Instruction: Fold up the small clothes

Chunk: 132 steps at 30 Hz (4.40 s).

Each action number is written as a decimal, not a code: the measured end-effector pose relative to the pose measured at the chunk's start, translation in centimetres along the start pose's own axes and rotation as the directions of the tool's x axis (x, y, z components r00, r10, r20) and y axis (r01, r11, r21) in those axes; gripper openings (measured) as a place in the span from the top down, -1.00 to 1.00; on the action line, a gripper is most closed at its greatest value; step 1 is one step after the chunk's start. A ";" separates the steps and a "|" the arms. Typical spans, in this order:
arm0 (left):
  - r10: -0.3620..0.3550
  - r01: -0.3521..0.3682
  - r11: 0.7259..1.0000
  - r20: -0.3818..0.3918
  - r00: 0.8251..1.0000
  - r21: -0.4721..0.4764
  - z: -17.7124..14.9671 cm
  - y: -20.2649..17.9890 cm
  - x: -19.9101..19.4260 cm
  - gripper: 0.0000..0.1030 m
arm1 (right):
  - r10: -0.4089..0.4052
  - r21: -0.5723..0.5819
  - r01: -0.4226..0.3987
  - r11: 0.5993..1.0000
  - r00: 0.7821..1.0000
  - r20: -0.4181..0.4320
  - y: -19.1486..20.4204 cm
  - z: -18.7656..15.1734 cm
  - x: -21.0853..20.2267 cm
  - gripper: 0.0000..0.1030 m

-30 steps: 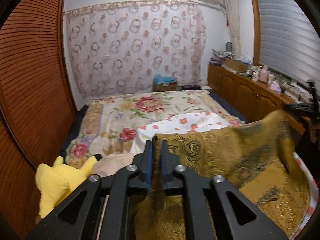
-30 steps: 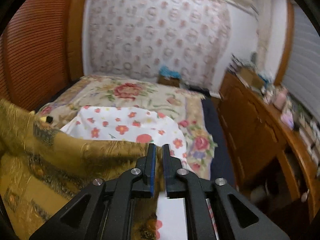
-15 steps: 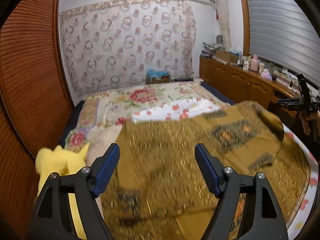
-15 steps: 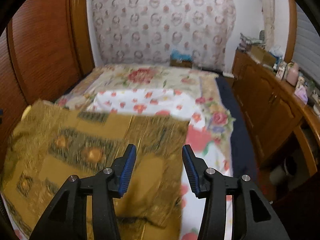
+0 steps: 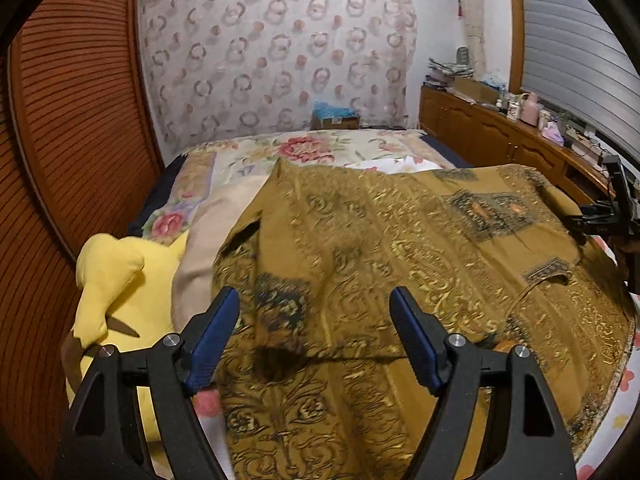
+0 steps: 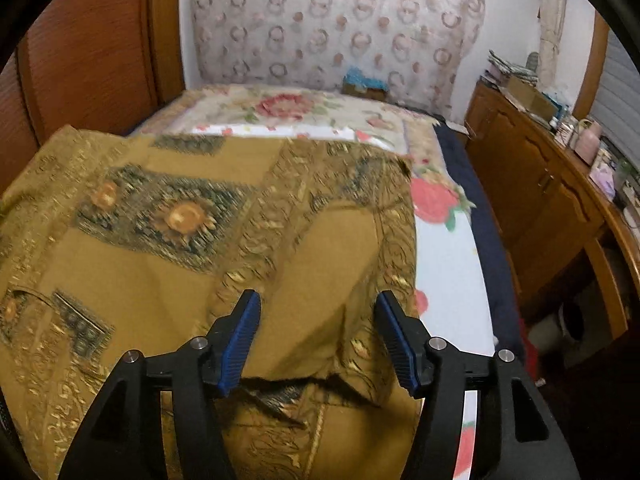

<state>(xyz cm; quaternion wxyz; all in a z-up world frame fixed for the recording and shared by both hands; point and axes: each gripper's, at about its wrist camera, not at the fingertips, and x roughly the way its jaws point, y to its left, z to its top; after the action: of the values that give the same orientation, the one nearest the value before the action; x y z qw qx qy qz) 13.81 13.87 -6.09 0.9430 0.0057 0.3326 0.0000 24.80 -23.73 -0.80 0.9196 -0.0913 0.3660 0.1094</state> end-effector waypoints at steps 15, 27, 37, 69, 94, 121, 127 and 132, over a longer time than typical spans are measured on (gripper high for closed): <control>-0.027 0.023 0.998 -0.073 0.997 -0.054 -0.9 2.3 2.1 0.11 | 0.024 0.055 -0.024 0.998 1.000 0.003 -1.5 -1.3 -0.7 -0.20; -0.026 0.019 0.998 -0.101 0.995 -0.065 -1.0 2.6 3.2 0.17 | 0.017 0.054 -0.017 0.998 1.000 0.005 -0.5 -2.2 0.5 -0.20; -0.051 0.047 0.998 -0.085 0.995 -0.048 -0.3 1.6 2.6 0.91 | 0.045 0.050 -0.047 0.998 0.999 0.029 -0.5 -2.1 0.0 0.87; -0.101 0.107 0.988 0.060 0.993 -0.112 -5.6 1.7 -11.0 0.92 | 0.242 0.053 -0.258 0.965 0.949 0.202 -3.1 -9.3 -13.9 0.92; -0.062 0.055 0.992 -0.053 0.997 -0.116 -8.9 1.0 -7.5 -0.24 | 0.104 0.131 -0.119 0.984 0.988 0.110 -2.6 -13.4 -9.1 0.10; -0.009 -0.015 0.989 -0.165 0.986 -0.144 -10.4 2.5 -4.4 -0.25 | -0.006 0.148 -0.009 0.989 0.995 0.103 -1.7 -16.9 -7.8 -0.42; -0.004 -0.020 0.989 -0.160 0.987 -0.149 -10.5 2.6 -4.3 -0.25 | -0.011 0.157 -0.004 0.988 0.996 0.094 -2.0 -16.9 -7.7 -0.53; -0.003 -0.021 0.989 -0.158 0.987 -0.149 -10.5 2.6 -4.4 -0.25 | -0.010 0.164 -0.006 0.986 0.995 0.098 -2.3 -17.0 -7.7 -0.55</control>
<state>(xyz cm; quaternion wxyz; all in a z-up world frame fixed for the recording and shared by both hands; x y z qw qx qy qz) 3.84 16.54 -11.51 0.9115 -0.0637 0.4052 0.0297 8.89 -31.23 -7.44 0.9410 -0.0101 0.3280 0.0823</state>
